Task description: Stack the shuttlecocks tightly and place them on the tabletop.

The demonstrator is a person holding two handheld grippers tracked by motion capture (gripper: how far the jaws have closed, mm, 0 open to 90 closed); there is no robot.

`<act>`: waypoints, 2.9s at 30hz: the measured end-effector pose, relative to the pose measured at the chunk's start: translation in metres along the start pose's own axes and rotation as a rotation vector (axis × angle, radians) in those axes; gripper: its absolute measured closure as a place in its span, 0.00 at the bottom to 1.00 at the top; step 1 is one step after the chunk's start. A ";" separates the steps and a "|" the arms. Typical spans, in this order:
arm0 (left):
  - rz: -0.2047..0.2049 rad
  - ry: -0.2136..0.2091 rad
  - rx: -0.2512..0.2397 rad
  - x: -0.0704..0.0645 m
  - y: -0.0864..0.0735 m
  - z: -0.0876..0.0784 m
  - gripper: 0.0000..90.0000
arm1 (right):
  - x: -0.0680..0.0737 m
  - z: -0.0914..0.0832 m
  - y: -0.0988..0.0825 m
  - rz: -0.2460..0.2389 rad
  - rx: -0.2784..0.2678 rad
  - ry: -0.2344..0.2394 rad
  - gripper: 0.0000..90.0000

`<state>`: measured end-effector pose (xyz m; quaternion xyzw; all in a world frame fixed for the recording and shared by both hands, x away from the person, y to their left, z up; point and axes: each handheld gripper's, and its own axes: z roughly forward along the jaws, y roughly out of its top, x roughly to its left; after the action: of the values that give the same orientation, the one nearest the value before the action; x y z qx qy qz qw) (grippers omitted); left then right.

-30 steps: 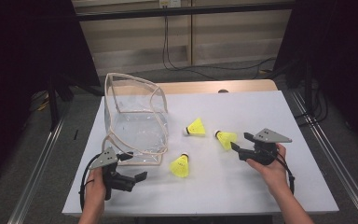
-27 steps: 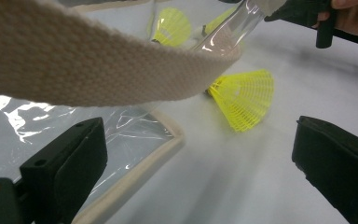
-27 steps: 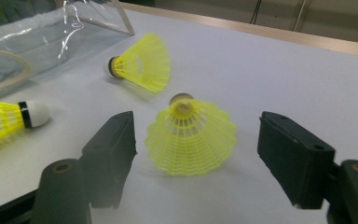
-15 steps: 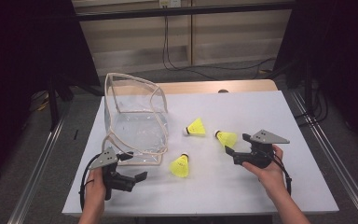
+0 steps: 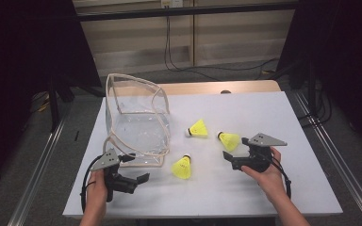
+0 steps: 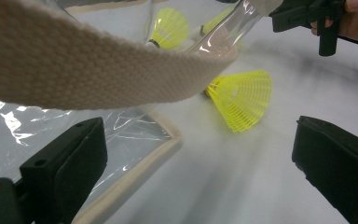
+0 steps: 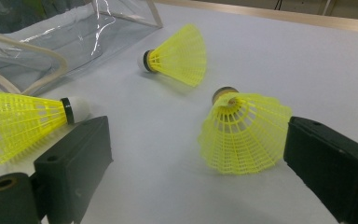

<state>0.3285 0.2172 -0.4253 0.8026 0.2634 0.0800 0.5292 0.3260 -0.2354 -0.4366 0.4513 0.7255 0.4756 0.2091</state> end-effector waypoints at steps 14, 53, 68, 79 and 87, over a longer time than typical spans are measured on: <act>0.002 0.001 -0.003 0.000 0.000 0.000 0.04 | -0.001 0.009 0.001 0.026 0.001 -0.003 0.10; 0.001 0.004 0.004 0.001 0.000 0.000 0.04 | -0.003 0.034 0.003 -0.080 0.082 -0.045 0.66; -0.005 0.009 -0.009 0.001 0.000 -0.002 0.04 | -0.007 0.041 0.003 -0.060 0.101 -0.047 0.82; -0.004 0.014 -0.011 0.002 0.000 -0.002 0.04 | -0.015 0.044 0.004 -0.045 0.109 -0.038 0.91; -0.003 0.013 -0.013 0.002 0.000 -0.002 0.04 | -0.018 0.046 0.003 -0.035 0.113 -0.030 0.96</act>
<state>0.3292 0.2196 -0.4250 0.7982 0.2673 0.0861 0.5329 0.3701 -0.2274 -0.4570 0.4566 0.7559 0.4234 0.2023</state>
